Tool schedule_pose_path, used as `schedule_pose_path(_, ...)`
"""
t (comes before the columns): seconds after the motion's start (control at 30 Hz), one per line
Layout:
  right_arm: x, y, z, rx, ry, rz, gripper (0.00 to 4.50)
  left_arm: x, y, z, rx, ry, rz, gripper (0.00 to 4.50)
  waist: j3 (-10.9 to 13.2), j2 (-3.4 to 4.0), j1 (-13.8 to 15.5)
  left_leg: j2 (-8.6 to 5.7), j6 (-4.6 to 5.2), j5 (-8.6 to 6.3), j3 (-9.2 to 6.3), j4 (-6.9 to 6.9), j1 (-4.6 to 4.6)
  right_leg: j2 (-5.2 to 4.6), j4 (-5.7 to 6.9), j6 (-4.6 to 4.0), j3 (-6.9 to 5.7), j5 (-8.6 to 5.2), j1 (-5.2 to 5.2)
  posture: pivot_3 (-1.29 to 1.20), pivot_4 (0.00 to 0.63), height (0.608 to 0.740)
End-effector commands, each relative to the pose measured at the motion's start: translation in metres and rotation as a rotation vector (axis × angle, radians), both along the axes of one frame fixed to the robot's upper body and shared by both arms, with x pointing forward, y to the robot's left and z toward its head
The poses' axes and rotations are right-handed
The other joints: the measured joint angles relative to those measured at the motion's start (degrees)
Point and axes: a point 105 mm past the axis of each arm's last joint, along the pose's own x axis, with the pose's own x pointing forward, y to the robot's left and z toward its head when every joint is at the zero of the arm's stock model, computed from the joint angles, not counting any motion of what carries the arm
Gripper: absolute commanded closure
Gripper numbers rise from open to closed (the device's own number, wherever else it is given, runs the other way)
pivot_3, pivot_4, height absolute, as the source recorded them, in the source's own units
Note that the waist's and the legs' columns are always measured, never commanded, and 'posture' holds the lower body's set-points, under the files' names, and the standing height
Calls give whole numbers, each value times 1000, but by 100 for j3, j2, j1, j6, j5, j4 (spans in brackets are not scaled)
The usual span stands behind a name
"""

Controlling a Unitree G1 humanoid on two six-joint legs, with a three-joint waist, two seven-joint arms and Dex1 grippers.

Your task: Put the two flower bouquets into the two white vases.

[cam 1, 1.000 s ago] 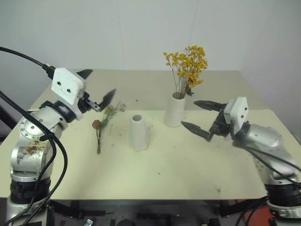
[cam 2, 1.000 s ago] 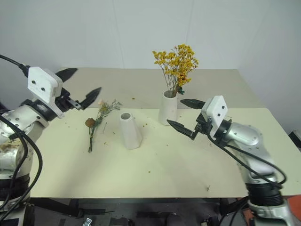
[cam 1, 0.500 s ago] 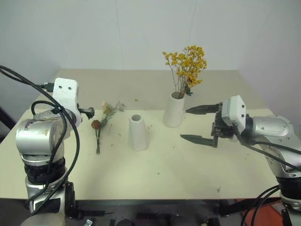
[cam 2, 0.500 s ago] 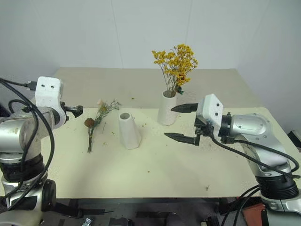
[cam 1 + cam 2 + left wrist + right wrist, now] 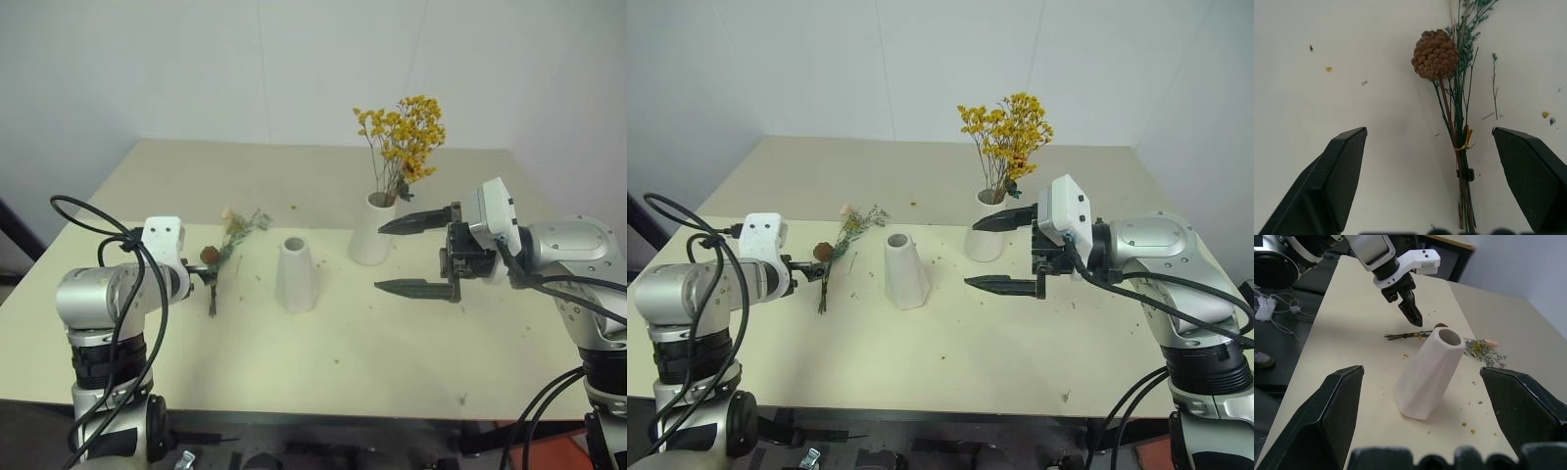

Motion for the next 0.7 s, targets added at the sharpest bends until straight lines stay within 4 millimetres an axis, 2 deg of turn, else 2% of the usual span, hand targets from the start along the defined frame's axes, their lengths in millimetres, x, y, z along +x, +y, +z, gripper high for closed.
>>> schedule_pose_path(0.03,-3,-2,8,17,-44,-29,34,7,-11,7,3,-1,-42,0,0,0,5,0,0,0,0,0,1,0,0,0,0,0,1,0,150,740)
schedule_pose_path(0.3,-3,-7,2,34,-37,-98,34,23,-16,2,-45,50,-48,0,-1,-1,6,-2,-1,0,0,0,1,0,0,0,0,0,1,0,150,740)
schedule_pose_path(0.37,-3,-7,1,33,-38,-108,34,29,-17,-1,-117,72,-40,0,-1,-1,4,-3,-1,1,0,0,1,0,1,0,0,0,1,0,150,740)
schedule_pose_path(0.5,-1,-9,1,38,-43,-129,0,37,-15,-14,-77,96,-32,920,-1,-1,-18,-3,-1,1,0,0,1,0,1,0,0,0,0,0,150,740)
schedule_pose_path(0.7,0,-9,-3,37,-39,-146,0,51,-20,-20,-93,91,-30,2923,-2,-1,20,-4,-2,2,1,1,3,-1,3,-1,0,1,3,0,150,740)
